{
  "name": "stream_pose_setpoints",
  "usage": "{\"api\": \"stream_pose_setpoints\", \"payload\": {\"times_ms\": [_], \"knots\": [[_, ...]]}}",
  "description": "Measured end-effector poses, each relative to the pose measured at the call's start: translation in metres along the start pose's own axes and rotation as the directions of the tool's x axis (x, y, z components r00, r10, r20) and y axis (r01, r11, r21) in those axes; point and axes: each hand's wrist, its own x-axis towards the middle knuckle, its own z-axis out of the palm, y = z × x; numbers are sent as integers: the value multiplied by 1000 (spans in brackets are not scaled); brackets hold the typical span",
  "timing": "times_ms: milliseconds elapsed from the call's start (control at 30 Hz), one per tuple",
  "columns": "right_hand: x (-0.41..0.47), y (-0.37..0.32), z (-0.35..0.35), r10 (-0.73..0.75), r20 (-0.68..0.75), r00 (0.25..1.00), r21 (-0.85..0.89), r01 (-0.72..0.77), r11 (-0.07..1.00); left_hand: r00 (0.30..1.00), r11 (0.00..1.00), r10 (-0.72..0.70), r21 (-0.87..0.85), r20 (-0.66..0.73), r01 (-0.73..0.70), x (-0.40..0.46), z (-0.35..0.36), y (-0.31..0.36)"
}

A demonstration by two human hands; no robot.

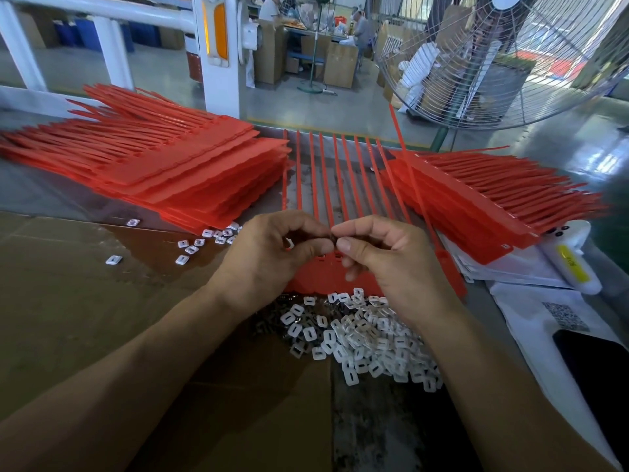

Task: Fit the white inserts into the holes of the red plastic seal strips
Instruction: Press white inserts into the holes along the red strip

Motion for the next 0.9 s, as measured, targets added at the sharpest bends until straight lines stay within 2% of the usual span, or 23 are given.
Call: {"api": "stream_pose_setpoints", "payload": {"times_ms": [400, 500, 567, 700, 800, 900], "knots": [[-1, 0, 0, 26, 23, 999, -50, -25, 998, 999, 999, -38, 35, -12, 39, -1, 0, 0], [0, 0, -2, 22, -33, 999, -42, -23, 999, 999, 998, -47, 35, -21, 48, -1, 0, -1], [3, 1, -10, 37, -123, 992, -59, -44, 997, 999, 997, -52, 48, -13, 53, -1, 0, -3], [7, 9, -31, 85, -280, 956, -269, -163, 949, 998, 993, -65, 102, 9, 64, -2, 2, -6], [7, 15, -34, 144, -283, 948, -347, -242, 906, 997, 992, -73, 110, 37, 69, -3, 2, -7], [7, 15, -31, 149, -262, 954, -382, -244, 892, 996, 990, -80, 118, 37, 75, -3, 1, -7]]}}
